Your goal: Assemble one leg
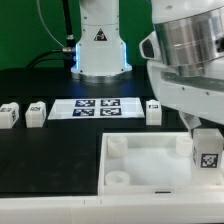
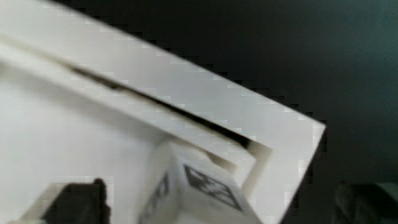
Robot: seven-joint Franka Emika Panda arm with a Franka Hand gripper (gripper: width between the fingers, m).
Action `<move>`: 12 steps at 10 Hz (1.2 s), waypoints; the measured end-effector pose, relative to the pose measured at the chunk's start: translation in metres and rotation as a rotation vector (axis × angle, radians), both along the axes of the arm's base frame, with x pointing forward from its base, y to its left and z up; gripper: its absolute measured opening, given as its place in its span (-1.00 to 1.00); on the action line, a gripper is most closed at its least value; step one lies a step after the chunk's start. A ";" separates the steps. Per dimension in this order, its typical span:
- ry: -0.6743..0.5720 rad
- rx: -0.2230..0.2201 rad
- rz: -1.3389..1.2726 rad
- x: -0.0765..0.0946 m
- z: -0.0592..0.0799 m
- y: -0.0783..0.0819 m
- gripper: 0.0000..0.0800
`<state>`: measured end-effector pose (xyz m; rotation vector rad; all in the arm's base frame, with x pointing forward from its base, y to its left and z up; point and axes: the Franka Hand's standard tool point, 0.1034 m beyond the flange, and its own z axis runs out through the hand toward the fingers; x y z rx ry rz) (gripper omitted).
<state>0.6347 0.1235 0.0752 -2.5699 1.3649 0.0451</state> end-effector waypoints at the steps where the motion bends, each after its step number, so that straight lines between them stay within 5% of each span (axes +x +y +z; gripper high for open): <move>1: -0.035 -0.025 0.134 0.002 0.001 -0.002 0.60; 5: -0.126 -0.067 0.495 0.004 0.000 -0.009 0.62; 8: -0.195 -0.203 1.051 0.010 0.000 -0.013 0.62; 10: -0.206 -0.212 1.068 0.010 0.000 -0.011 0.62; 12: -0.195 -0.204 0.991 0.010 0.000 -0.011 -0.01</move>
Offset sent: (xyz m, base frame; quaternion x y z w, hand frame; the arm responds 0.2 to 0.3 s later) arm 0.0000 0.0000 0.0000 0.0000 0.0000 -0.2667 0.9638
